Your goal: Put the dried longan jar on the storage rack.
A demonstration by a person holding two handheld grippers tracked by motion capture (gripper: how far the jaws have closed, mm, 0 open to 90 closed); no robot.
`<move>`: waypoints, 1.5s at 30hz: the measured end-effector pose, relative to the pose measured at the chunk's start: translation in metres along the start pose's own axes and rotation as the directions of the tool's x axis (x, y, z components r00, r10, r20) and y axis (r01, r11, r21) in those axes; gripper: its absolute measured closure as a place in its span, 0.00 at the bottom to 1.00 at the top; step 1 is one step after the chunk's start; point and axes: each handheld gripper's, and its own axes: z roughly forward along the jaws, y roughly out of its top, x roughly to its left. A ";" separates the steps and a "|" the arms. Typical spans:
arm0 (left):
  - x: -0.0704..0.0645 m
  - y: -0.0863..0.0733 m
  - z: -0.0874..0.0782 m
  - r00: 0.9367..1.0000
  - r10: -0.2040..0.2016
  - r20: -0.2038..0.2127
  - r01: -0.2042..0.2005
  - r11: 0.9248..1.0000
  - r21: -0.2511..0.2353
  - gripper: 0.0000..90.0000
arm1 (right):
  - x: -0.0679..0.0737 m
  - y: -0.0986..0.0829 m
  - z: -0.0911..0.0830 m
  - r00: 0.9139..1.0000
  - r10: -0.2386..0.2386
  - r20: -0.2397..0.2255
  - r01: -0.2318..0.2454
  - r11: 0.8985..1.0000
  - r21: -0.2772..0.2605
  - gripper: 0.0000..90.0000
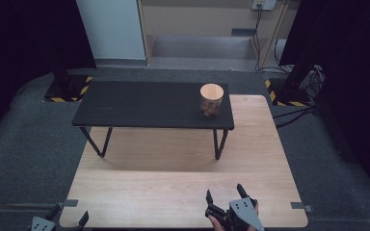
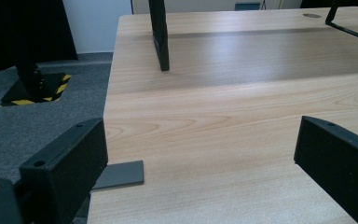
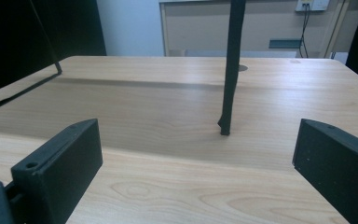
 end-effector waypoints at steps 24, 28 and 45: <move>-0.001 0.004 0.009 1.000 -0.002 0.001 0.002 1.000 -0.011 0.01 | -0.001 -0.022 -0.009 0.999 0.035 0.023 -0.034 0.999 -0.023 0.02; -0.001 0.004 0.011 1.000 -0.001 0.004 0.001 1.000 -0.011 0.01 | -0.001 -0.026 -0.008 0.999 0.041 0.025 -0.041 0.999 -0.013 0.02; -0.003 0.006 0.013 1.000 0.000 0.006 0.000 1.000 -0.011 0.01 | -0.005 -0.030 -0.008 0.998 0.056 0.028 -0.056 0.998 -0.010 0.02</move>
